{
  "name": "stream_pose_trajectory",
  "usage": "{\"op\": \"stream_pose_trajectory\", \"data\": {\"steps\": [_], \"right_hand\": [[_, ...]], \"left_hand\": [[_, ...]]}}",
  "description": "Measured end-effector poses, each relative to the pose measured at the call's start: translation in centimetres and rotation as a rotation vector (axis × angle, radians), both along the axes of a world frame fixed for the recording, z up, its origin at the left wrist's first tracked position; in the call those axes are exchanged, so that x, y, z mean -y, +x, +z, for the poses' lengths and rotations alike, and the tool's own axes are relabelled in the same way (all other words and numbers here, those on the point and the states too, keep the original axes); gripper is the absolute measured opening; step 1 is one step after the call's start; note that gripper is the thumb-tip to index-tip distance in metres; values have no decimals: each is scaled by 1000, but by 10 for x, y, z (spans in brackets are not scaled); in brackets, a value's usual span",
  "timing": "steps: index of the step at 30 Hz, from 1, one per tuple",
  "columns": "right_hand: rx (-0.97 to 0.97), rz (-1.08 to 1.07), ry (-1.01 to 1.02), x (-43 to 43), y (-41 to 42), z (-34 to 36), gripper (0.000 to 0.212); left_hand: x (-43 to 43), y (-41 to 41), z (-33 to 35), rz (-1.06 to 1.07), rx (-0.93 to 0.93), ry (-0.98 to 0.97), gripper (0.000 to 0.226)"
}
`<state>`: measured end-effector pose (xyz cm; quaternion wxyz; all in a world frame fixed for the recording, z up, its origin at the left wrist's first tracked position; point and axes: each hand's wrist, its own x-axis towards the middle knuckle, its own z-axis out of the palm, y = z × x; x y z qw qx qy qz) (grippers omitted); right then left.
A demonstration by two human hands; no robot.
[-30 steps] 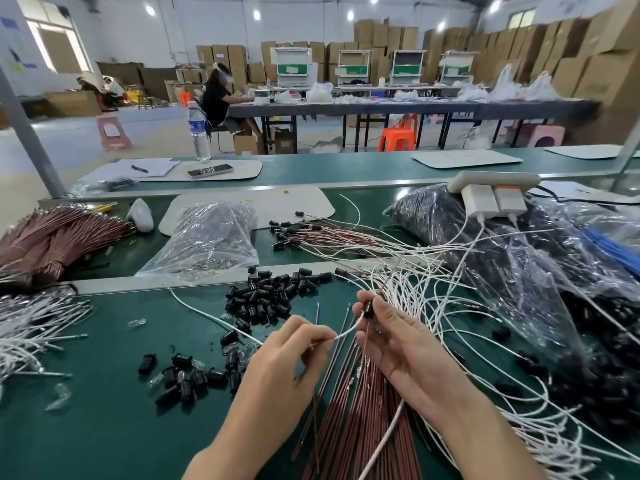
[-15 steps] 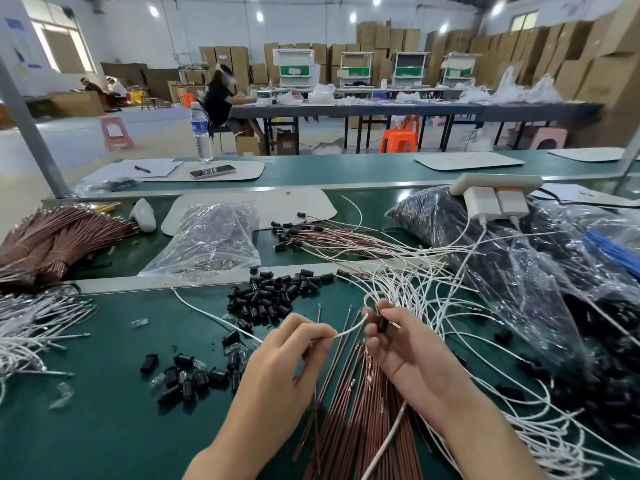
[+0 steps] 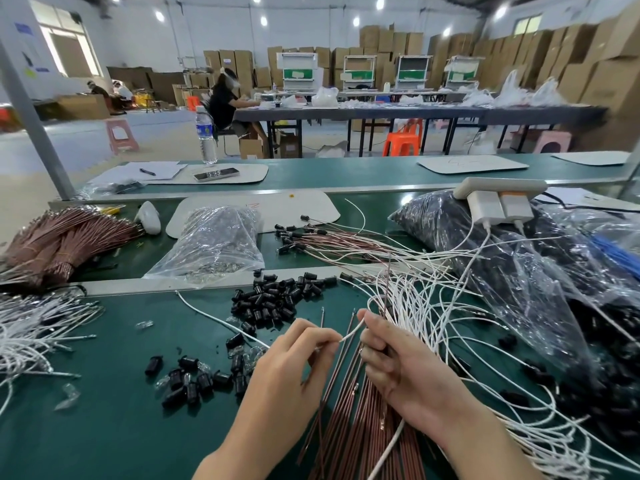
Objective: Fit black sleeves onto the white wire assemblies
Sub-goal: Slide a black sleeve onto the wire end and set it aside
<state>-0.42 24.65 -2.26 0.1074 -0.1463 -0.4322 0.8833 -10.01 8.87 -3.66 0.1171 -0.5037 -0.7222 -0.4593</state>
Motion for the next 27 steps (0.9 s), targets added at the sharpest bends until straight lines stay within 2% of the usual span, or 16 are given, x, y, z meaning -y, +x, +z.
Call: {"op": "stream_pose_trajectory", "data": {"steps": [12, 15, 18, 22, 24, 27], "right_hand": [[-86, -114, -94, 2, -3, 0, 36], [-68, -95, -77, 4, -4, 0, 33], [-33, -91, -14, 5, -4, 2, 31], [-21, -62, 41, 7, -4, 1, 21], [-49, -59, 30, 5, -3, 1, 11], [-91, -87, -36, -2, 1, 2, 14]], "left_hand": [[-1, 10, -1, -63, 101, -23, 12], [0, 9, -1, -48, 157, 17, 13], [1, 8, 1, -7, 120, 11, 22], [-1, 9, 1, 11, 118, 13, 16], [-1, 9, 1, -1, 150, 50, 14], [0, 9, 5, -30, 213, 117, 14]]}}
